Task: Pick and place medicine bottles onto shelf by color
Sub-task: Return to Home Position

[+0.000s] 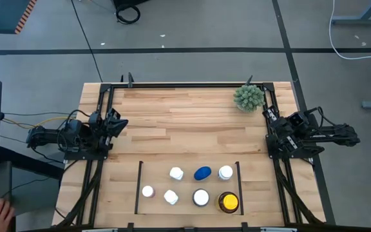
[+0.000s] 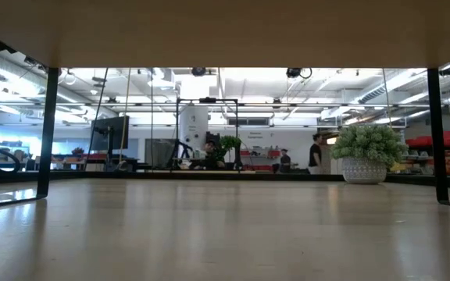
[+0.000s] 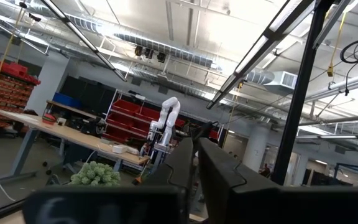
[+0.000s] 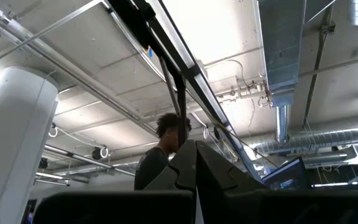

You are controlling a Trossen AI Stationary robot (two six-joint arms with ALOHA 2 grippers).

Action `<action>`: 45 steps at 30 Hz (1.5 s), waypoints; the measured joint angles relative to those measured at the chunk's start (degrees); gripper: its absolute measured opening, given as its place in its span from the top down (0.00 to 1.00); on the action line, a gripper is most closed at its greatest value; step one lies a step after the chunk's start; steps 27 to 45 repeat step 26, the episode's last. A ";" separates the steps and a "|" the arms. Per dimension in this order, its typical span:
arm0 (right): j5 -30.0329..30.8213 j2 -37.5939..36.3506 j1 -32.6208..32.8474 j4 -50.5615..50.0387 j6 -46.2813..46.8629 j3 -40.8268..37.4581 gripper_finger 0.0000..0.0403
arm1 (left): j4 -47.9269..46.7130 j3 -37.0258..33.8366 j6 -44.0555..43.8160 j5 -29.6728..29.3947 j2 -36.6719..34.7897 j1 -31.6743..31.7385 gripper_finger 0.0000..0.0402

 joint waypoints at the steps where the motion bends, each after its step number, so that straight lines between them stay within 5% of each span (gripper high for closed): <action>1: -0.01 0.00 0.01 0.00 -0.01 0.00 0.99 | 0.00 0.00 0.00 0.00 0.00 0.00 0.92; 45: 0.00 0.00 0.01 -0.02 0.00 0.00 0.99 | -0.02 0.00 0.00 0.00 0.00 0.00 0.93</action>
